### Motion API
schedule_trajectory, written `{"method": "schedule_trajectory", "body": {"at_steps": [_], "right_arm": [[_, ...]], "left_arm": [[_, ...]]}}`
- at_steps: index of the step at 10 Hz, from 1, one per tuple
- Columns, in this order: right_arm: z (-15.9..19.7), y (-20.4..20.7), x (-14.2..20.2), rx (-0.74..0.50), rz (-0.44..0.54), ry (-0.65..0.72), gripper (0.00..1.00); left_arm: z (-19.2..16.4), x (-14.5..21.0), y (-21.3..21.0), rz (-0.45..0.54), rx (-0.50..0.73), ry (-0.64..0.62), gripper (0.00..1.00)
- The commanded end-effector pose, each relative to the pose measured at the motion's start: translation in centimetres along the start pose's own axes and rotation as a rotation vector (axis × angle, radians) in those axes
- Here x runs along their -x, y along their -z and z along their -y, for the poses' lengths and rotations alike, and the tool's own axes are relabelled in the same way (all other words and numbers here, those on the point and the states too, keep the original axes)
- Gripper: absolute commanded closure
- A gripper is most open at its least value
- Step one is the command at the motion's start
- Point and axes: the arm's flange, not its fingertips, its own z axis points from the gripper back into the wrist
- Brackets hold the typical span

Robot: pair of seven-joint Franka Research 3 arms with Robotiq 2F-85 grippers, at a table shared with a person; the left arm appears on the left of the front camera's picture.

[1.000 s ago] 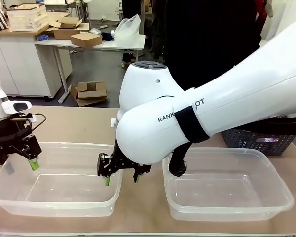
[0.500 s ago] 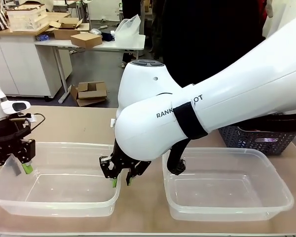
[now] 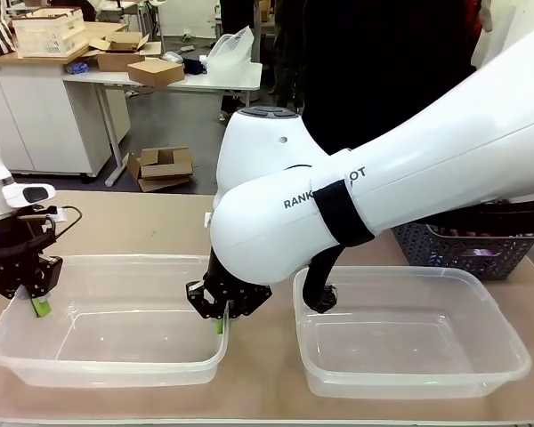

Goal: Sort the waste into each basket.
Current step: Pick up the Organizing box on the left side of the table and lift it.

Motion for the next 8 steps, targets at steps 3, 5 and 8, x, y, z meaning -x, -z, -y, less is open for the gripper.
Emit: {"method": "schedule_trajectory", "body": {"at_steps": [3,5,8], "right_arm": [[0.1,-1.3,0.3,0.018,-0.066,0.016,1.0],[0.3,-6.2,0.1,0.022,-0.102,0.064,1.0],[0.4,-14.9,0.7,0.052,-0.076,0.137,1.0]], "left_arm": [[0.0,3.3,0.8,0.051,0.024,0.029,1.0],[1.3,3.7,-6.1,0.137,-0.039,0.065,1.0],[3.5,3.9,-18.4,0.263,-0.151,-0.018,1.0]]}}
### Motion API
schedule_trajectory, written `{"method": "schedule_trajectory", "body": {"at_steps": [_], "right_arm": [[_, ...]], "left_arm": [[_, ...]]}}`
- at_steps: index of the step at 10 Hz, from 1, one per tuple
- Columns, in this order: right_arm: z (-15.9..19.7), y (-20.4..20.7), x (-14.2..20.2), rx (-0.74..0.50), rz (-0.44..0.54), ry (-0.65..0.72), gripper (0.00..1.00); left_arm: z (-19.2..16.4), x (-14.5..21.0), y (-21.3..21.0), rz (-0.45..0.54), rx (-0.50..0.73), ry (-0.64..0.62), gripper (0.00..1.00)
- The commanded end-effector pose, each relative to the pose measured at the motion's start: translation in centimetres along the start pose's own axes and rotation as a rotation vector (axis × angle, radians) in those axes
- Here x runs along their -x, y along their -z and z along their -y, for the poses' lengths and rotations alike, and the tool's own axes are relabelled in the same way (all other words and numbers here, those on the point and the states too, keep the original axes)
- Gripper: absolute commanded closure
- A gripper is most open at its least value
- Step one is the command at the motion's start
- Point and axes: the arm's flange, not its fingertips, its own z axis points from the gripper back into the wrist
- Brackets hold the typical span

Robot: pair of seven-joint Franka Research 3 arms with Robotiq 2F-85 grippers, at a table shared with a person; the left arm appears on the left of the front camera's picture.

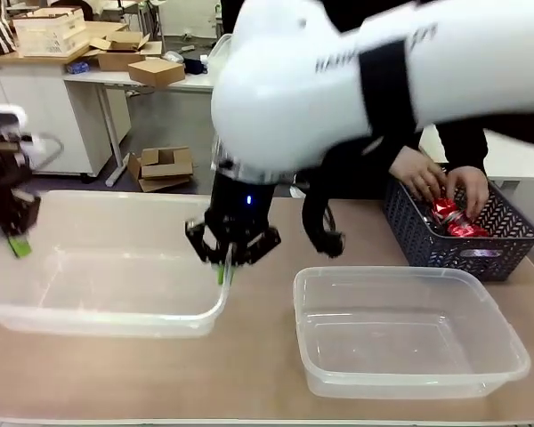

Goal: Sort the waste into each basket.
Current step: Pick up the Organizing box on the left side of the table and lift it.

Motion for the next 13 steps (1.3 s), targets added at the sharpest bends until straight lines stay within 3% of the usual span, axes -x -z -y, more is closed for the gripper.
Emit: {"method": "schedule_trajectory", "body": {"at_steps": [1,2,3,6,7,8,9,12,13], "right_arm": [[2.0,-3.7,0.6,0.082,-0.051,0.071,1.0],[2.5,-4.8,0.4,0.069,-0.023,0.09,1.0],[-0.3,-3.1,0.2,-0.012,0.019,0.021,1.0],[-0.3,-3.1,0.2,-0.012,0.019,0.021,1.0],[-0.6,-4.2,-0.2,-0.019,0.024,0.035,0.94],[2.3,-5.4,0.1,-0.031,-0.012,0.105,0.96],[4.9,-6.9,-0.3,0.047,0.019,0.097,0.96],[11.0,-9.6,-0.5,0.051,0.007,0.106,0.96],[13.4,-9.4,-0.1,0.067,-0.014,0.141,0.96]], "left_arm": [[-1.8,-2.5,-7.0,0.113,-0.102,-0.083,1.0],[-1.8,-2.8,-8.8,0.077,-0.085,-0.061,1.0],[1.0,-0.3,-4.3,0.047,-0.01,-0.005,1.0],[1.0,-0.3,-4.3,0.047,-0.01,-0.005,1.0],[1.0,-0.3,-4.3,0.047,-0.01,-0.005,1.0],[1.4,-0.5,-4.0,0.013,-0.012,0.0,0.97],[3.0,-1.8,-3.7,-0.024,0.033,0.025,0.97],[10.1,-6.5,-3.8,-0.101,0.174,0.111,0.97],[12.8,-8.0,-4.2,-0.107,0.147,0.147,0.97]]}}
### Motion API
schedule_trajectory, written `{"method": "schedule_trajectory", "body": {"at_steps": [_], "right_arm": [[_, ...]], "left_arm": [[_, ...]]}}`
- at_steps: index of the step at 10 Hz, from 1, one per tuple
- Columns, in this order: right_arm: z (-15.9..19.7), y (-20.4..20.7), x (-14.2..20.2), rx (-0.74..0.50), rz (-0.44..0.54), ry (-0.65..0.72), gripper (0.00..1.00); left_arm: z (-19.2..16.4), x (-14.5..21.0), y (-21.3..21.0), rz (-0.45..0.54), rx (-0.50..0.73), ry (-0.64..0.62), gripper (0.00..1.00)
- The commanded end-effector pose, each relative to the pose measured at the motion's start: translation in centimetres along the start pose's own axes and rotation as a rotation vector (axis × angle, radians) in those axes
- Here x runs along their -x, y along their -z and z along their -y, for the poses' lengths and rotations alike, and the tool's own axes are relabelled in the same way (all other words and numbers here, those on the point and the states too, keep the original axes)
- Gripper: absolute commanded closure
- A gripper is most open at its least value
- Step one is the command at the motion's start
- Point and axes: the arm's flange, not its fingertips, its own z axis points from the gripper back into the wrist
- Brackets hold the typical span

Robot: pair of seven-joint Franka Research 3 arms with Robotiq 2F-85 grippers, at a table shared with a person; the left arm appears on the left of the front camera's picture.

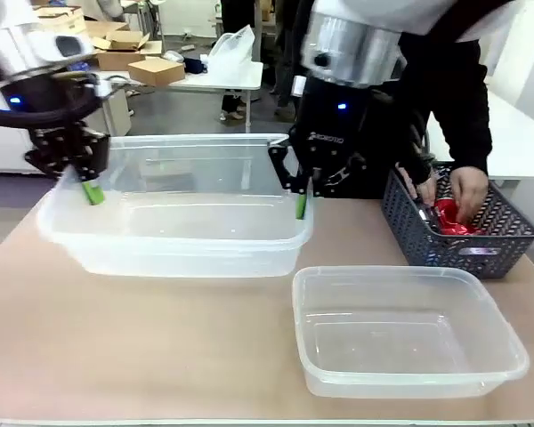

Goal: Sort the waste into each basket.
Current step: Pick up the Organizing box on the left side of the table and lift it.

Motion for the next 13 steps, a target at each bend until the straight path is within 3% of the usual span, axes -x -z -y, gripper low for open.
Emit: {"method": "schedule_trajectory", "body": {"at_steps": [1,3,5,7,9,10,13], "right_arm": [[4.9,1.3,0.3,0.018,-0.026,0.01,0.96],[8.6,2.2,0.0,0.003,-0.029,0.082,0.96],[10.7,3.9,-1.0,-0.09,-0.041,0.132,0.96],[10.5,4.3,-1.3,-0.117,-0.02,0.192,0.96],[10.2,4.5,-2.0,-0.053,0.014,0.299,0.96],[9.2,3.6,-1.2,-0.114,-0.035,0.17,0.96],[9.2,3.6,-1.2,-0.114,-0.035,0.17,0.96]], "left_arm": [[2.8,-3.0,-1.4,-0.065,-0.008,0.042,0.97],[5.4,-4.7,0.5,-0.141,-0.027,0.094,0.97],[5.6,-4.2,2.3,-0.12,-0.035,0.083,0.97],[5.3,-3.7,3.6,-0.069,-0.037,0.044,0.97],[4.9,-3.2,3.8,-0.048,-0.027,0.006,0.97],[6.3,-4.9,4.5,-0.084,-0.049,0.055,0.97],[6.3,-4.9,4.5,-0.084,-0.049,0.055,0.97]]}}
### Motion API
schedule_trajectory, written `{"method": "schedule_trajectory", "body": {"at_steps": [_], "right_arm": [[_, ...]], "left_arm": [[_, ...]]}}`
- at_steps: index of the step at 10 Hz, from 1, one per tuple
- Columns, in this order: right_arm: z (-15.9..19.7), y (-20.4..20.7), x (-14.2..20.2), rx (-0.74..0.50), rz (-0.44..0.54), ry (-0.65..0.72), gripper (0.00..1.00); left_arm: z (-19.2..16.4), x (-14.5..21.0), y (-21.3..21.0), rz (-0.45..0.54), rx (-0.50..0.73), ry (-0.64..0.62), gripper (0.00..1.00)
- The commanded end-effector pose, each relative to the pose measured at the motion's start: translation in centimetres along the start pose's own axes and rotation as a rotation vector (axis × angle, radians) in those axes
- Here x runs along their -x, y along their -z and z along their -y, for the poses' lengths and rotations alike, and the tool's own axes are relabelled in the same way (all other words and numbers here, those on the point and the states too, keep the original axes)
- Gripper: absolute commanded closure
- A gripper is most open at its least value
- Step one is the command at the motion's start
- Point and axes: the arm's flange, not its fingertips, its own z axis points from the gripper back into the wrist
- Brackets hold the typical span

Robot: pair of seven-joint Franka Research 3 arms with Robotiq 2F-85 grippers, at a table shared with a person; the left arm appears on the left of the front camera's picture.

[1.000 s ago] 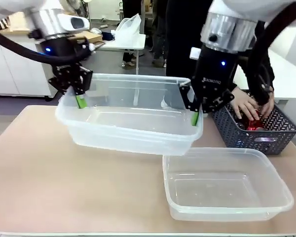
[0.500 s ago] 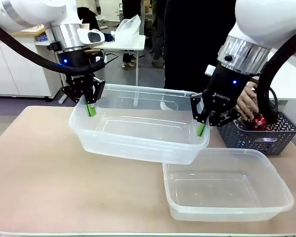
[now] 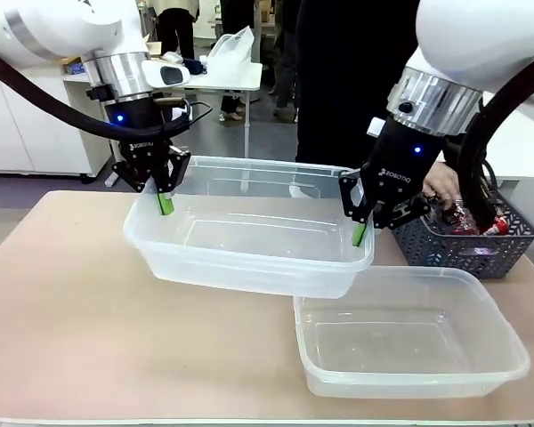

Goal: Sort the waste into each basket.
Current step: Pick up the Organizing box on the left side of the table and lift it, then offer the picked Organizing box to the human.

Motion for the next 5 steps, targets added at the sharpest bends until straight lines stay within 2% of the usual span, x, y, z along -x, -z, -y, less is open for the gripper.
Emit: {"method": "schedule_trajectory", "body": {"at_steps": [1,5], "right_arm": [[0.42,-0.24,-0.35,-0.012,-0.004,-0.004,0.96],[0.42,-0.24,-0.35,-0.012,-0.004,-0.004,0.96]], "left_arm": [[0.0,0.18,-0.89,-0.005,0.011,0.009,0.97],[0.0,0.18,-0.89,-0.005,0.011,0.009,0.97]]}}
